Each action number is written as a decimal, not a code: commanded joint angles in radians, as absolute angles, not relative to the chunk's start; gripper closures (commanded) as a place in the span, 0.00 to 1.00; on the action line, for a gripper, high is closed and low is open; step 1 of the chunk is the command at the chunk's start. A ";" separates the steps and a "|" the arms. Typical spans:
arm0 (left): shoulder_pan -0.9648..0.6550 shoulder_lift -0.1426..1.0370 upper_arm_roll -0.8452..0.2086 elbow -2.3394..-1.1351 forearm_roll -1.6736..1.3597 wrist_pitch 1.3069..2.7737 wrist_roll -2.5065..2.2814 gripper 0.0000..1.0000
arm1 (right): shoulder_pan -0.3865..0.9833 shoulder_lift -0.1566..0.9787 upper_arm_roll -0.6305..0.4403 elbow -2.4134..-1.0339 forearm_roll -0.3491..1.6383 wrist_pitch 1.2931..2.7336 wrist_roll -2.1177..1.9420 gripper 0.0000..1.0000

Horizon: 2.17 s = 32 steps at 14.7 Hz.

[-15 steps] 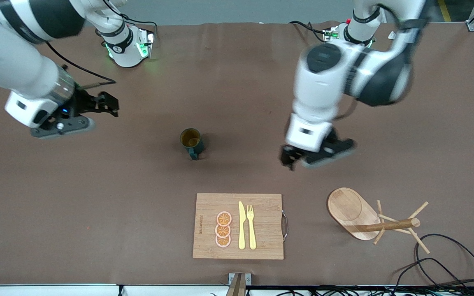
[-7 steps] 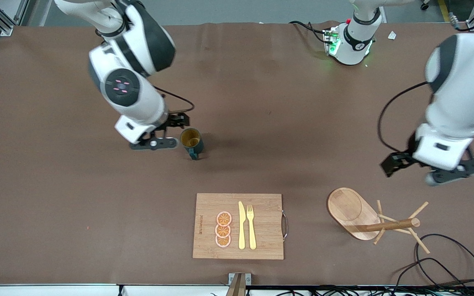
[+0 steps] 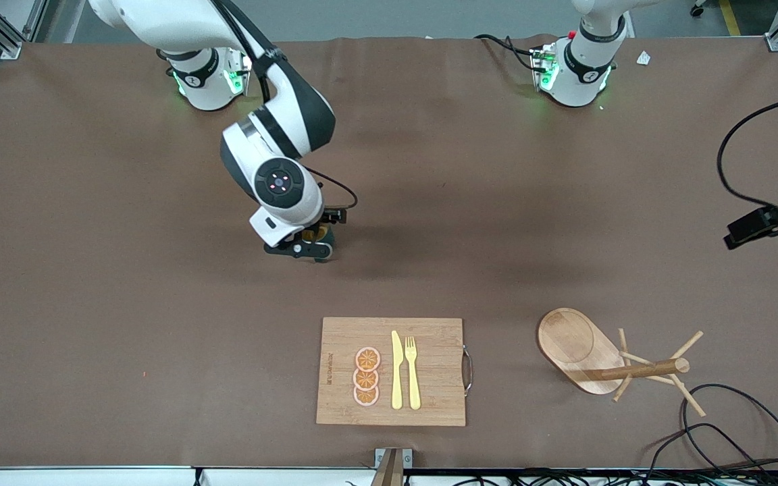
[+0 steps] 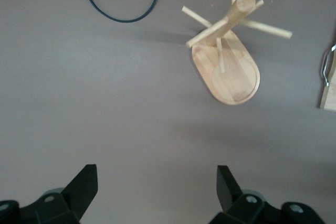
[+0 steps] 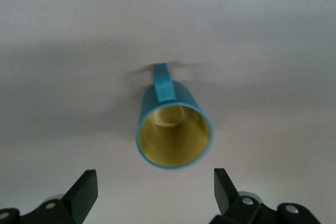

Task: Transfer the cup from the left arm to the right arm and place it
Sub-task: 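Lower the right gripper and grasp the teal mug rim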

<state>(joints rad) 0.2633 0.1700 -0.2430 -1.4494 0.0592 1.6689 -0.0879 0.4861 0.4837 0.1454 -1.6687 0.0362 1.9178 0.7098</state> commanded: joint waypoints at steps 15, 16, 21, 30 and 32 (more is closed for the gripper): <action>0.224 0.111 -0.246 -1.427 0.060 1.557 0.064 0.00 | 0.480 0.506 0.130 -1.780 0.035 2.097 0.816 0.96; 0.188 0.094 -0.233 -1.433 0.060 1.528 0.064 0.01 | 0.460 0.506 0.130 -1.773 0.035 2.097 0.816 1.00; 0.115 0.043 -0.178 -1.488 0.055 1.522 0.052 0.00 | 0.338 0.499 0.126 -1.706 0.017 2.013 0.808 1.00; 0.040 -0.032 -0.071 -1.605 0.020 1.554 0.000 0.00 | 0.100 0.495 0.126 -1.700 -0.129 2.013 0.741 0.99; 0.037 -0.026 -0.083 -1.594 0.037 1.554 -0.006 0.00 | 0.045 0.499 0.127 -1.710 -0.126 2.046 0.678 0.99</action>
